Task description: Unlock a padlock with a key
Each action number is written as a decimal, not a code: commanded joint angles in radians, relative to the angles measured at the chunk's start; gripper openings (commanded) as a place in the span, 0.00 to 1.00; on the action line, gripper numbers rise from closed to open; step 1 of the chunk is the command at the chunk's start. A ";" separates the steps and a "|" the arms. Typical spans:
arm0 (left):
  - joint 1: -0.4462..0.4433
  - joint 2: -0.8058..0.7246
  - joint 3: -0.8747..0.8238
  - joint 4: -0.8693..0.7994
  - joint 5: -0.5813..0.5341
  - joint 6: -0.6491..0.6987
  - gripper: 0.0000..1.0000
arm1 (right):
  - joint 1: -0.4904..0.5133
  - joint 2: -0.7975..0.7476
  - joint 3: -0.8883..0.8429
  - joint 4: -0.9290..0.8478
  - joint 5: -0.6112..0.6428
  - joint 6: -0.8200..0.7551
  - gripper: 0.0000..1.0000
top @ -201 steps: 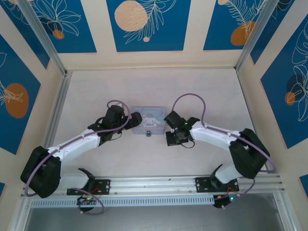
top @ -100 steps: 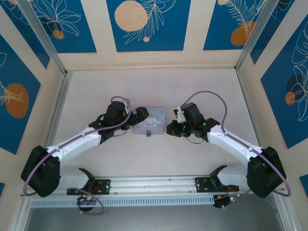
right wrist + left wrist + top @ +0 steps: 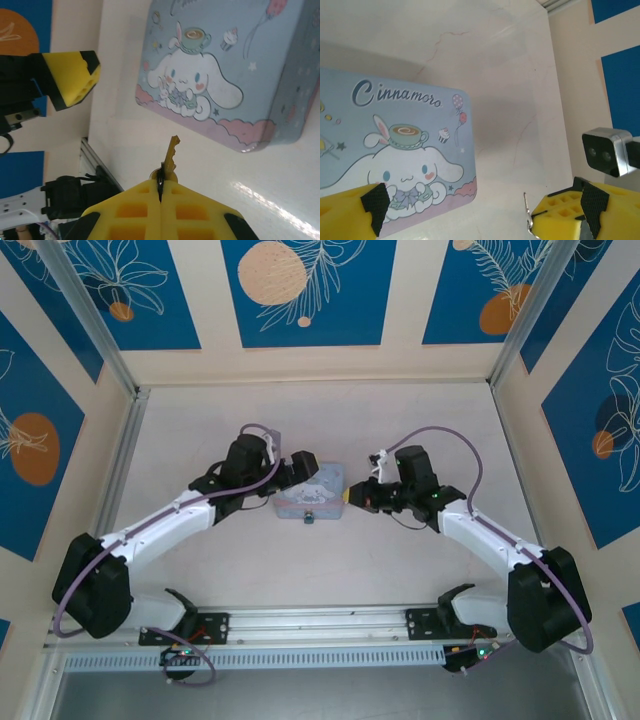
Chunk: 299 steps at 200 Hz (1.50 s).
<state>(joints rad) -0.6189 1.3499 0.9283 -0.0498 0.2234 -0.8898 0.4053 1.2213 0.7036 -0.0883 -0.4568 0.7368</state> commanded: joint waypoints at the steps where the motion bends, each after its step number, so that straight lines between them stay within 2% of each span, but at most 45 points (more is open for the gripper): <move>1: 0.027 0.036 0.040 -0.028 0.075 0.083 0.99 | -0.038 0.014 -0.012 0.130 -0.164 0.007 0.00; 39: 0.073 0.089 0.046 0.061 0.244 0.108 0.99 | -0.096 0.061 -0.011 0.274 -0.350 -0.009 0.00; 73: 0.085 0.086 0.027 0.097 0.306 0.107 0.99 | -0.123 0.107 -0.001 0.338 -0.498 -0.035 0.00; 95: 0.089 0.084 -0.002 0.161 0.340 0.063 0.98 | -0.124 0.132 0.001 0.378 -0.545 -0.027 0.00; 167: 0.081 0.142 -0.007 0.258 0.387 -0.083 0.87 | -0.089 0.209 0.021 0.415 -0.491 0.007 0.00; 209: 0.053 0.177 0.012 0.251 0.378 -0.096 0.77 | -0.071 0.227 0.040 0.414 -0.473 0.005 0.00; 246: 0.027 0.201 0.025 0.260 0.373 -0.102 0.63 | -0.069 0.230 0.041 0.405 -0.464 0.003 0.00; 299: -0.003 0.219 0.045 0.254 0.365 -0.101 0.55 | -0.069 0.241 0.047 0.400 -0.457 -0.001 0.00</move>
<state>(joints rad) -0.6052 1.5536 0.9371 0.1806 0.5766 -0.9897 0.3328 1.4448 0.7212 0.3214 -0.9161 0.7399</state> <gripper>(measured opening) 0.566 0.037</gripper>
